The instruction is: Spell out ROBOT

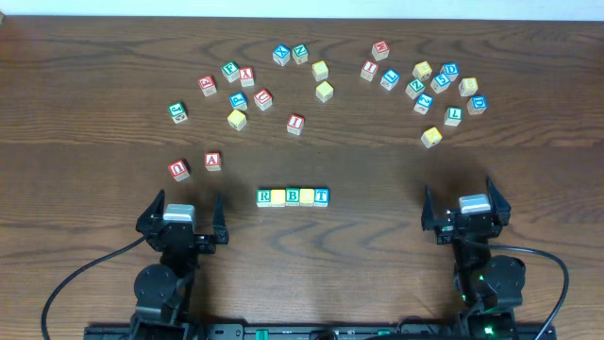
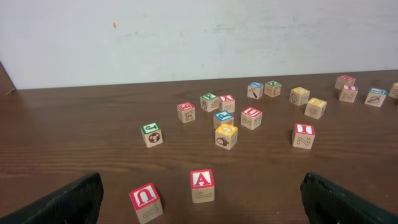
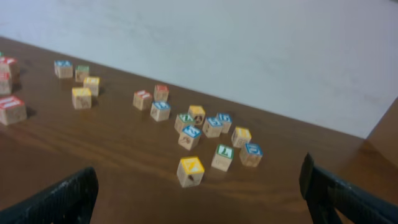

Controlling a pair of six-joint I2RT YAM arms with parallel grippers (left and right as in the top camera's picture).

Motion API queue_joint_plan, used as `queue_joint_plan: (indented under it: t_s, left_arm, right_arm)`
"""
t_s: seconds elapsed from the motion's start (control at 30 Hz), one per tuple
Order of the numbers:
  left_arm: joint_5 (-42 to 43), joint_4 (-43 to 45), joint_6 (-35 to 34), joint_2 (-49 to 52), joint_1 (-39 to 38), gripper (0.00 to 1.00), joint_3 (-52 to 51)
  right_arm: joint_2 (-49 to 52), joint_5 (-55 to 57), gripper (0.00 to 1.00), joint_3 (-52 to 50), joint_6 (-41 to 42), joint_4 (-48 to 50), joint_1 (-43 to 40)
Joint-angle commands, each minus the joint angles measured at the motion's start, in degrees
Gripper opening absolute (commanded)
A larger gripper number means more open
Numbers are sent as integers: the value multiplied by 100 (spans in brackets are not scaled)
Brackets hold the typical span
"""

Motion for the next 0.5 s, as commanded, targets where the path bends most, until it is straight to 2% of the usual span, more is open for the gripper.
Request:
queue_joint_plan:
  t_s: [0.0,0.27,0.47]
  left_arm:
    - [-15,-173,74,-39,-7,100,-138]
    - [-15,-173,74,-39,-7,100,-138]
    - [-15,-173,74,-39,-7,100,-138]
  right_arm:
    - [-238,33,99,-9,-68,-214,-33]
    - [-916,155,99,-9,-63,-1565,-46]
    - [-1309,153,99,-9,306,-1572,-229]
